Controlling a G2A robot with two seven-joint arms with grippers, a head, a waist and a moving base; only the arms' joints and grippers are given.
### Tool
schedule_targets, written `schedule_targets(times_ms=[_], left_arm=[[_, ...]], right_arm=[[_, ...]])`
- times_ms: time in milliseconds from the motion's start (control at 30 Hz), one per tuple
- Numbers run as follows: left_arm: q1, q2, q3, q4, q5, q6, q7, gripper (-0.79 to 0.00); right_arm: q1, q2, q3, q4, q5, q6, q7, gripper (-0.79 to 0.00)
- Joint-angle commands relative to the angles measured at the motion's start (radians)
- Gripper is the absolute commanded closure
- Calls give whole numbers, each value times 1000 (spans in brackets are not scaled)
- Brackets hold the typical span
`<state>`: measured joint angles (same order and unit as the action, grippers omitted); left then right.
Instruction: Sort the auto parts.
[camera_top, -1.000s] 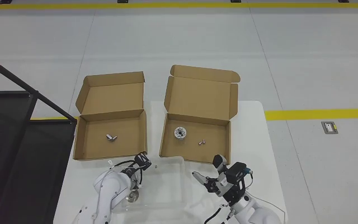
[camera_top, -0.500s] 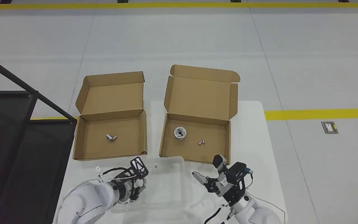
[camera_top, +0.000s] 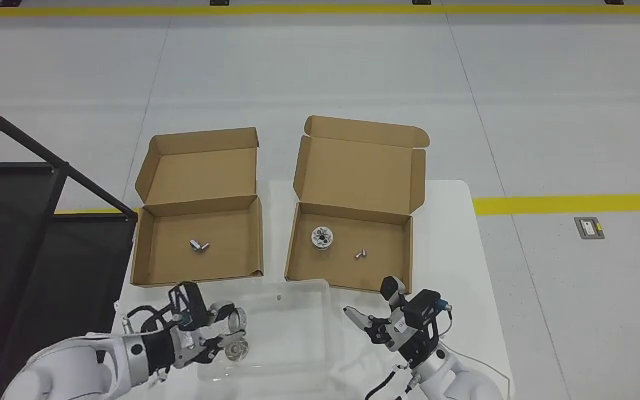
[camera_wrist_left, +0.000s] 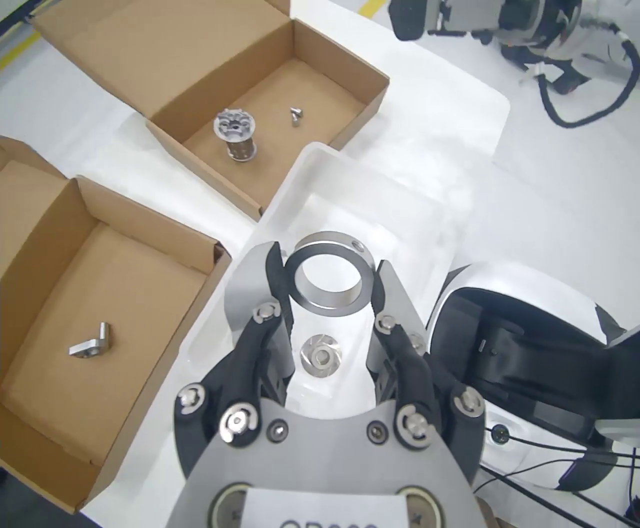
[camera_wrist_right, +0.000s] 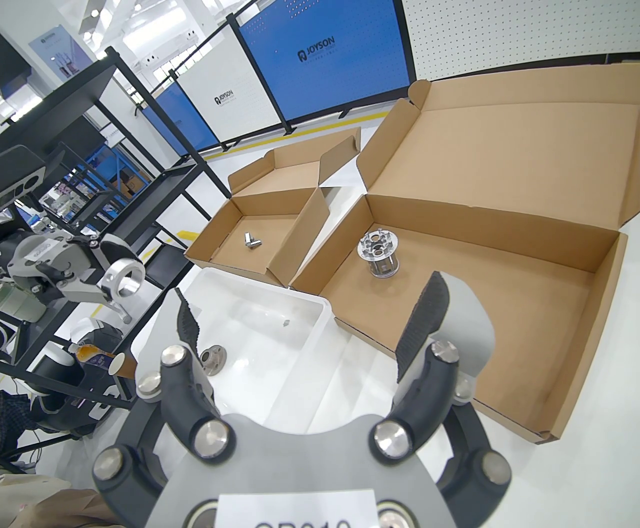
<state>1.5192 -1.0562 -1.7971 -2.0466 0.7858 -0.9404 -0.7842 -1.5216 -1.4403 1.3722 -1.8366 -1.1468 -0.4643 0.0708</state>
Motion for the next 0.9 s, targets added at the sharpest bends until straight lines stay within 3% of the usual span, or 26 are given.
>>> schedule_targets(times_ms=[0, 200, 400, 500, 867], left_arm=[[-17, -1, -14, 0, 57, 109, 28, 0], [-60, -19, 106, 26, 394, 483, 170, 0], [-191, -31, 218, 161, 522, 672, 184, 0], [-268, -38, 279, 247, 578, 738, 169, 0], [-614, -76, 478, 680, 616, 798, 91, 0]], right_arm=[[0, 0, 0, 0, 0, 0, 0, -785], [0, 0, 0, 0, 0, 0, 0, -785], [0, 0, 0, 0, 0, 0, 0, -785], [0, 0, 0, 0, 0, 0, 0, -785], [0, 0, 0, 0, 0, 0, 0, -785]])
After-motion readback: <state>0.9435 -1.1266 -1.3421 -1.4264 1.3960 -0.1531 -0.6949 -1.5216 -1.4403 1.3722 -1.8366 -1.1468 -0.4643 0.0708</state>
